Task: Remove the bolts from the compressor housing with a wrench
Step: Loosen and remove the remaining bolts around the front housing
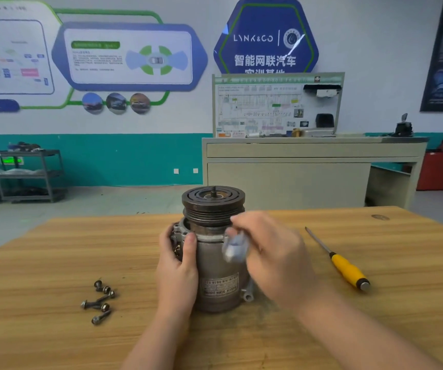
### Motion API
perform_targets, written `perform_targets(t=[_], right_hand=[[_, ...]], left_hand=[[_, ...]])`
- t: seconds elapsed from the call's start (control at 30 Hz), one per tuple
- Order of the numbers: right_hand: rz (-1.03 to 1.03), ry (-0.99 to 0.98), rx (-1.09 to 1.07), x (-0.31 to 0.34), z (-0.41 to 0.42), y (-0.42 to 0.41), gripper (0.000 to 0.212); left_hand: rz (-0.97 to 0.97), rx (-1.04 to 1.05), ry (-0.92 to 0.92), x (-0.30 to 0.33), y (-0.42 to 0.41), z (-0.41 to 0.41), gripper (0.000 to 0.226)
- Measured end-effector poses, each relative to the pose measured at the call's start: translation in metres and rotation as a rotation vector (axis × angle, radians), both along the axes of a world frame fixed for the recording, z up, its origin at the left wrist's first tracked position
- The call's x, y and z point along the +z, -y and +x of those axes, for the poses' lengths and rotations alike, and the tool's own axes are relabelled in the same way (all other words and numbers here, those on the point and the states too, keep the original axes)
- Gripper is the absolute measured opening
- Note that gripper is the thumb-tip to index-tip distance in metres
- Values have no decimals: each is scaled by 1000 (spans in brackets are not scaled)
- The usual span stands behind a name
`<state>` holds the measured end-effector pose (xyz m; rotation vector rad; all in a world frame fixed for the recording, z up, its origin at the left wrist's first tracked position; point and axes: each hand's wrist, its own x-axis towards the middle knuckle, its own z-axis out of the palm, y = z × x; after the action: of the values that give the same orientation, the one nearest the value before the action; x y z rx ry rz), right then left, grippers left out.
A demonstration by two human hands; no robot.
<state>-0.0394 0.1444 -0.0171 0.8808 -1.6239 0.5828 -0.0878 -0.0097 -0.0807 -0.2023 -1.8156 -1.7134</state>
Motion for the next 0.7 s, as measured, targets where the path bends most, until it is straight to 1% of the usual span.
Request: perform_targets(t=[0.03,0.07,0.1,0.17,0.3,0.37,0.4,0.47,0.5,0.53,0.57,0.63,0.7], right_hand=[[51,-64,-38,-9,-1,0,10],[14,-84,-40,-17,-1,0,10],[-102,-50,-1,-24,0,1,12],[-428,139,227,-25,1,2,8],[-1055,486,570,1,-11,-1,15],[-1290,757,640,20,-27,-8,15],[-1358,920,639,29,-35,-12,15],[-1356,1224,661,41,-47,-16,15],[-1334,1322,707,44,-50,-17,15],[-1319,1369,770,45,-51,-19,16],[-1319,1369,838,47,-51,-20,18],[-1346,1240,930,50,-49,-25,22],[-1284,1033,868,51,-43,-26,22]], left_hand=[[1,-11,8,0,0,0,51],[2,-12,9,0,0,1,51],[1,-8,5,0,0,2,51],[2,-14,7,0,-1,2,55],[26,-11,17,1,0,2,54],[30,-6,15,3,0,3,55],[31,-9,16,3,-1,4,53],[44,-23,13,2,-1,4,52],[49,-28,13,2,0,4,53],[52,-34,15,2,0,3,53],[51,-39,19,2,0,3,51],[51,-44,25,3,1,2,46],[55,-51,22,3,2,1,48]])
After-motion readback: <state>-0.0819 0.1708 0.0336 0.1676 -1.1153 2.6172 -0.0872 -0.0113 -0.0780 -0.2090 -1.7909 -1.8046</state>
